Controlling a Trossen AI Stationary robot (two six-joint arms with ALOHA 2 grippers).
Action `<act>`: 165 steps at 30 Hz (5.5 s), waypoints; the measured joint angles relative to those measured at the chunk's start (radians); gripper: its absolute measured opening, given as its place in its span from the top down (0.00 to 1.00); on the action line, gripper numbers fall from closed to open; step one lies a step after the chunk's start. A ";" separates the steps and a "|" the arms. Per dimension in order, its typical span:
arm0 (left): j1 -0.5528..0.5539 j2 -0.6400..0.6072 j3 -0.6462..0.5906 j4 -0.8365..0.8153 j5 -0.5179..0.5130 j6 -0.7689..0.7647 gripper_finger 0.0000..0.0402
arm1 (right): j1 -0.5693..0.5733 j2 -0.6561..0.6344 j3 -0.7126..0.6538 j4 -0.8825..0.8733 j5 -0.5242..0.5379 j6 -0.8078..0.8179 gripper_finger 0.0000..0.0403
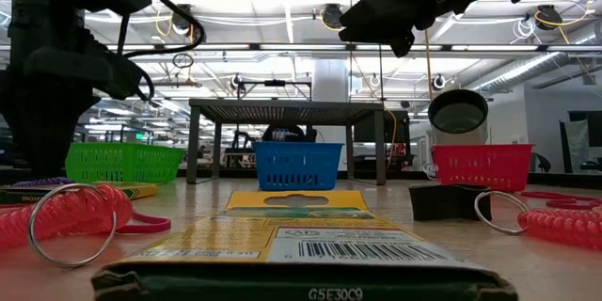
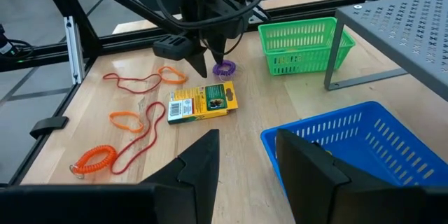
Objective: Pick & Place Office Desk Supplies
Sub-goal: Put the purple spring keychain into the green bin, then put the orange rubber band into the blue bin
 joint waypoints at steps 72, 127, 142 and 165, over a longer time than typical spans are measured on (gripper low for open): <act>0.052 -0.061 0.411 -0.365 -0.273 0.342 0.98 | 0.000 0.000 0.000 0.037 0.004 -0.005 0.68; -0.626 -0.061 0.194 -0.058 -0.328 -0.135 0.51 | 0.000 0.000 0.000 0.051 0.003 -0.005 0.68; -0.738 -0.061 -0.043 0.148 -0.341 -0.204 0.51 | 0.062 0.000 0.000 0.063 0.001 0.036 0.68; -0.774 -0.060 -0.156 0.296 -0.315 -0.184 0.51 | 0.074 0.000 -0.011 0.131 0.004 0.022 0.68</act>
